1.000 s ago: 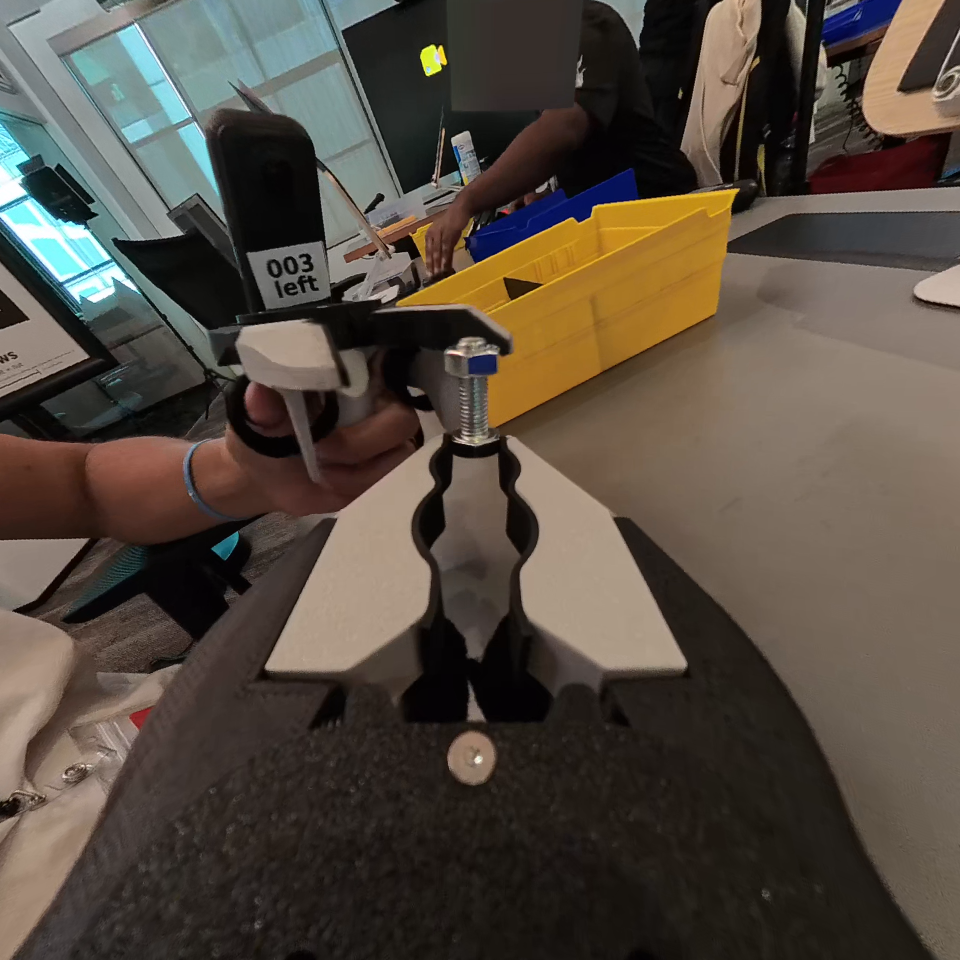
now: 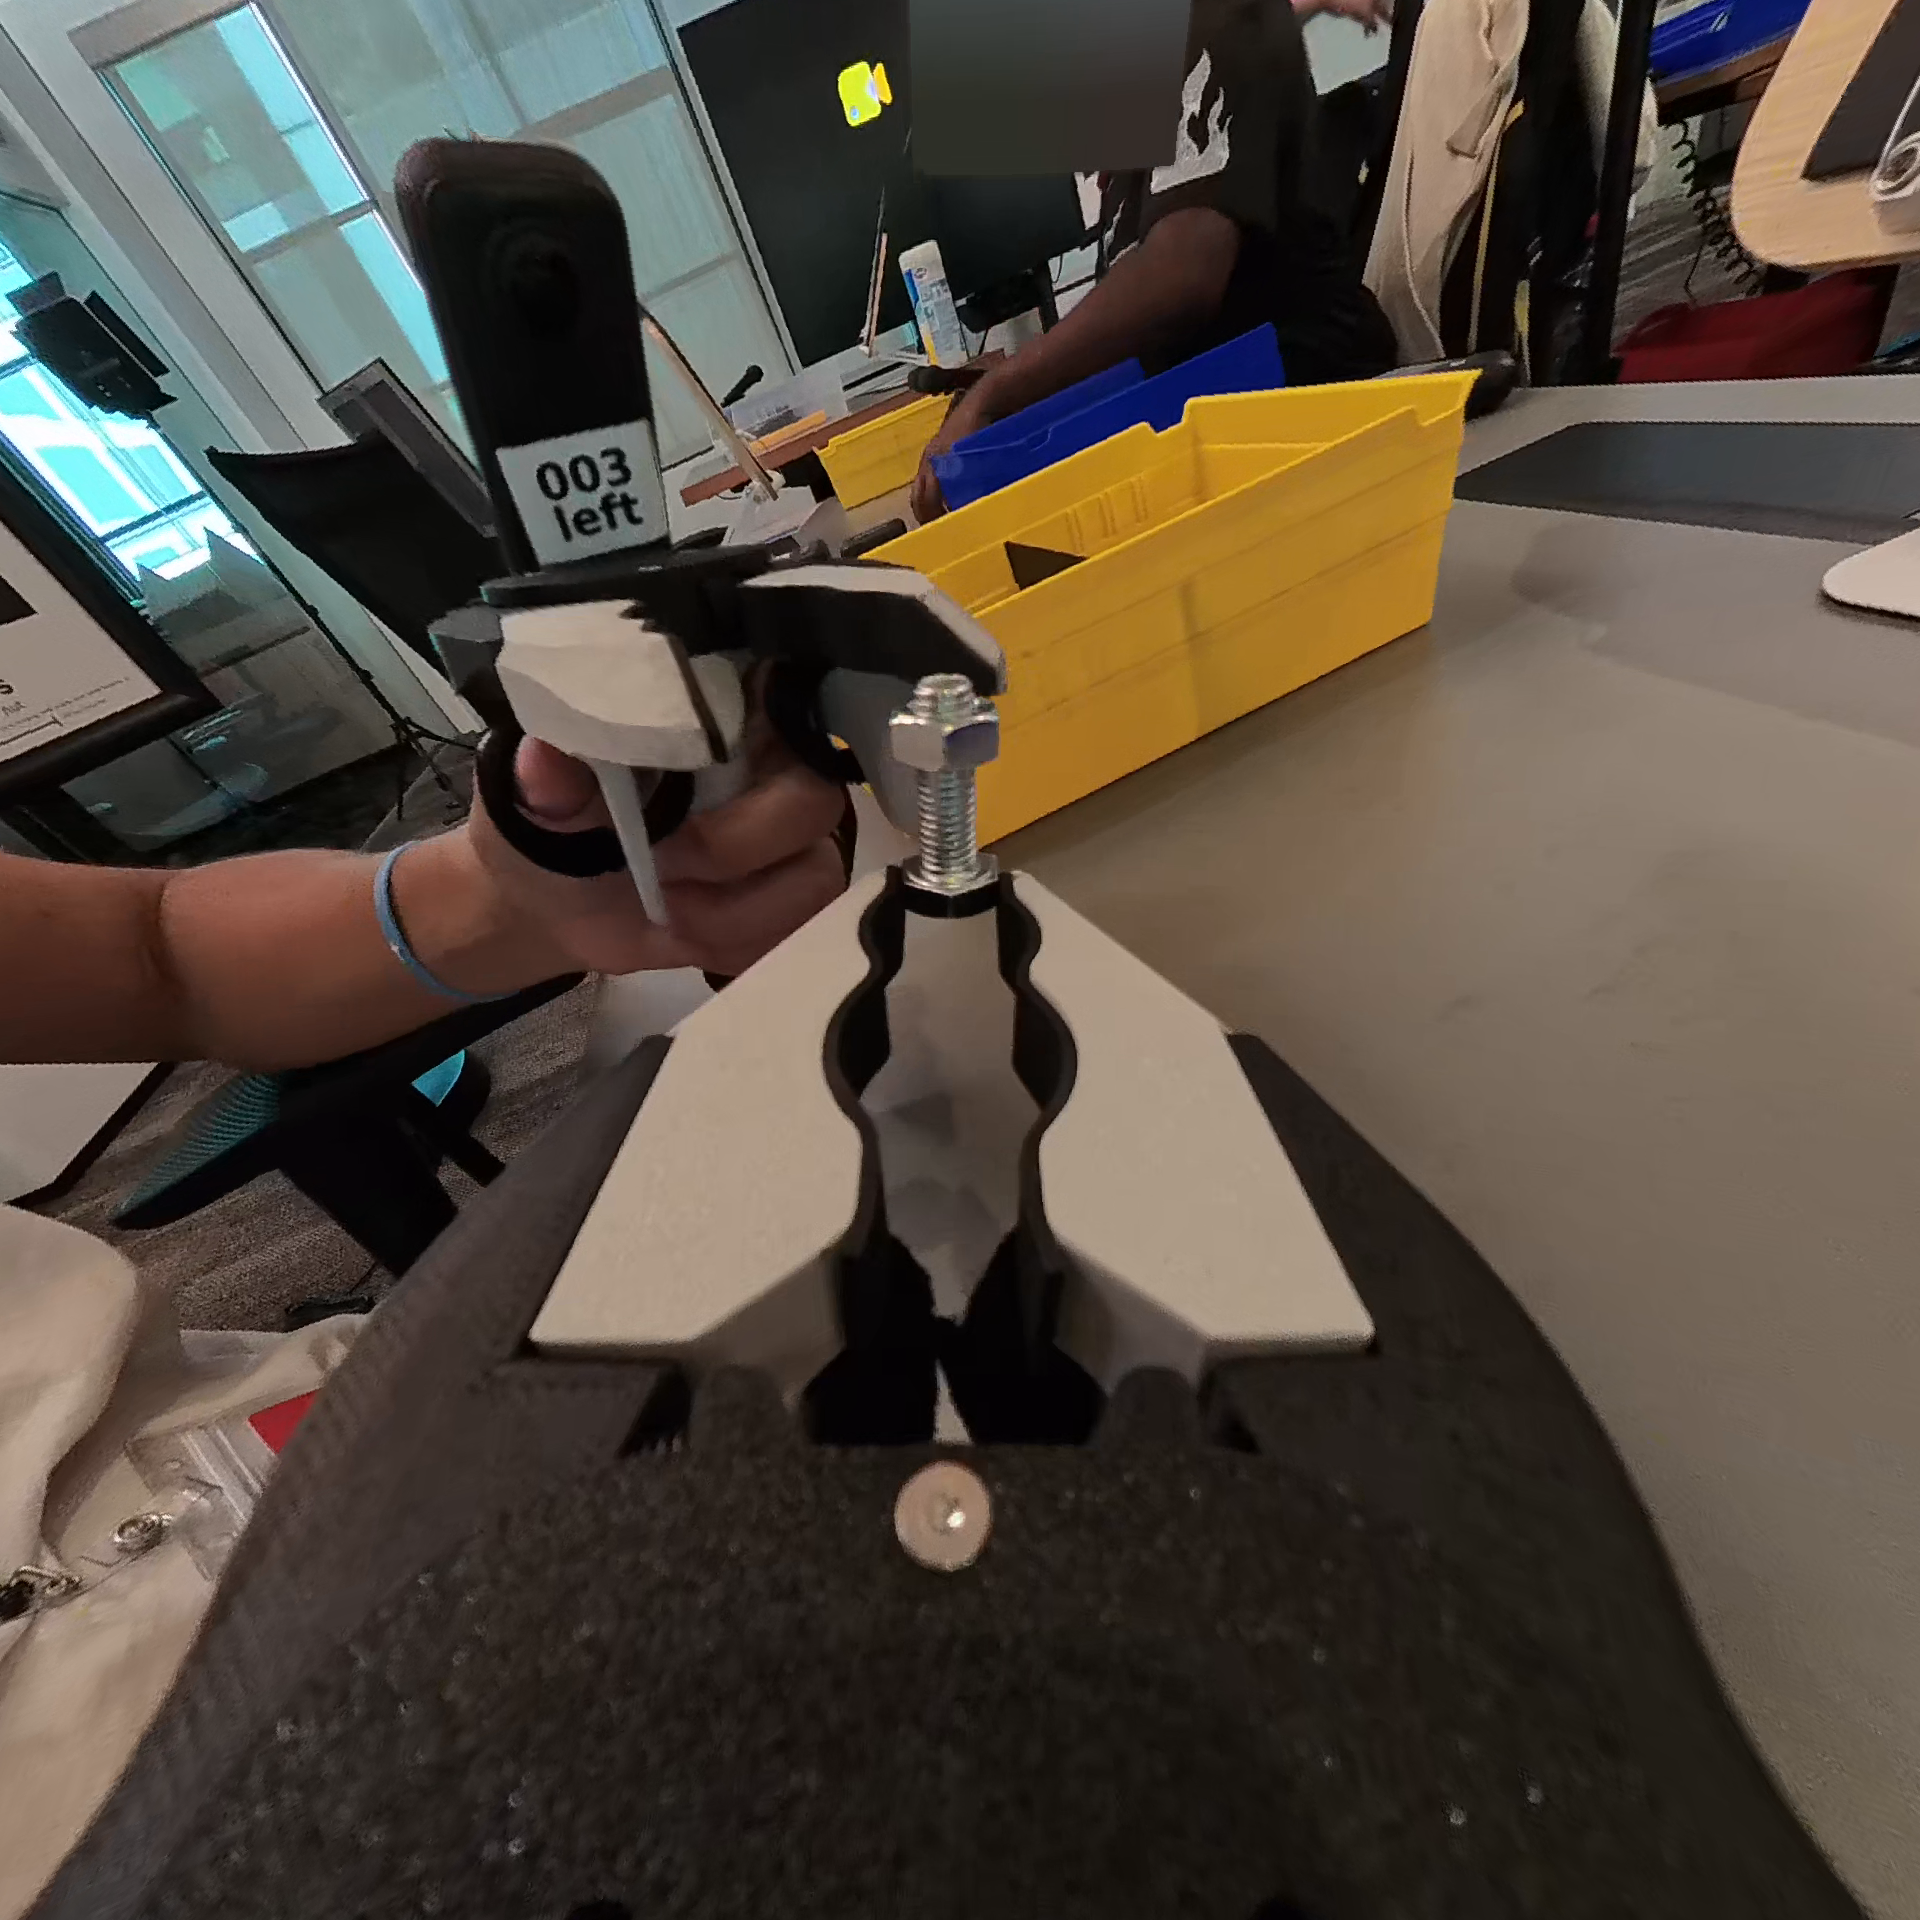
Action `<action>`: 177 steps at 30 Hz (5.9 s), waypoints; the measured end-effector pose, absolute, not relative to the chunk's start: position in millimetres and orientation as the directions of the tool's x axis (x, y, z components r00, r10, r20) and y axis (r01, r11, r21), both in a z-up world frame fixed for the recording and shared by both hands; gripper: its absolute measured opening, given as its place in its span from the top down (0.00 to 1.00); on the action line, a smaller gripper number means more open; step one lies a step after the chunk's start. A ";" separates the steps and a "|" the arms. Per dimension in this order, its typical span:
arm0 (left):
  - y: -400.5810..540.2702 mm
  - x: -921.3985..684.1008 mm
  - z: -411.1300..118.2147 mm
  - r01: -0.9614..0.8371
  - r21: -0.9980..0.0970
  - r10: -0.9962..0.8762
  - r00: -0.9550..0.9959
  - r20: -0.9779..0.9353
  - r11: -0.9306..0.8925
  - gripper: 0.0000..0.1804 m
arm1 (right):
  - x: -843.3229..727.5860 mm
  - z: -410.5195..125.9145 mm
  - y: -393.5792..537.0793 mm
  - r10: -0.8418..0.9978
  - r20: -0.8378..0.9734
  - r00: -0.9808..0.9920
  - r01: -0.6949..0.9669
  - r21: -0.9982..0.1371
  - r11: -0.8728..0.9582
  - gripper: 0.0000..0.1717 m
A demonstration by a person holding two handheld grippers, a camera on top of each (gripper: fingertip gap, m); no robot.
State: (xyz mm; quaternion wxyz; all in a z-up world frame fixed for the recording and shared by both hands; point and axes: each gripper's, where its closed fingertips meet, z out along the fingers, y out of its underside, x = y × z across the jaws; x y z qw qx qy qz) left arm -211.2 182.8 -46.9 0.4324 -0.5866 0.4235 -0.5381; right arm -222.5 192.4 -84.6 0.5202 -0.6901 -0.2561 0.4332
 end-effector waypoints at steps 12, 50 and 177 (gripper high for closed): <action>183.9 -211.7 -49.0 -0.079 -0.972 -0.973 0.070 0.218 -0.223 0.74 | -233.7 -85.1 185.8 0.823 -0.325 0.467 -0.084 -0.942 -0.324 0.90; 172.4 -192.2 -58.2 -0.097 -0.956 -0.961 0.053 0.272 -0.276 0.68 | -230.9 -88.1 189.8 0.812 -0.339 0.475 -0.084 -0.936 -0.341 0.90; 190.5 -194.8 -76.6 -0.113 -0.921 -0.928 0.023 0.373 -0.373 0.69 | -212.5 -111.2 200.4 0.749 -0.383 0.541 0.005 -0.889 -0.458 0.90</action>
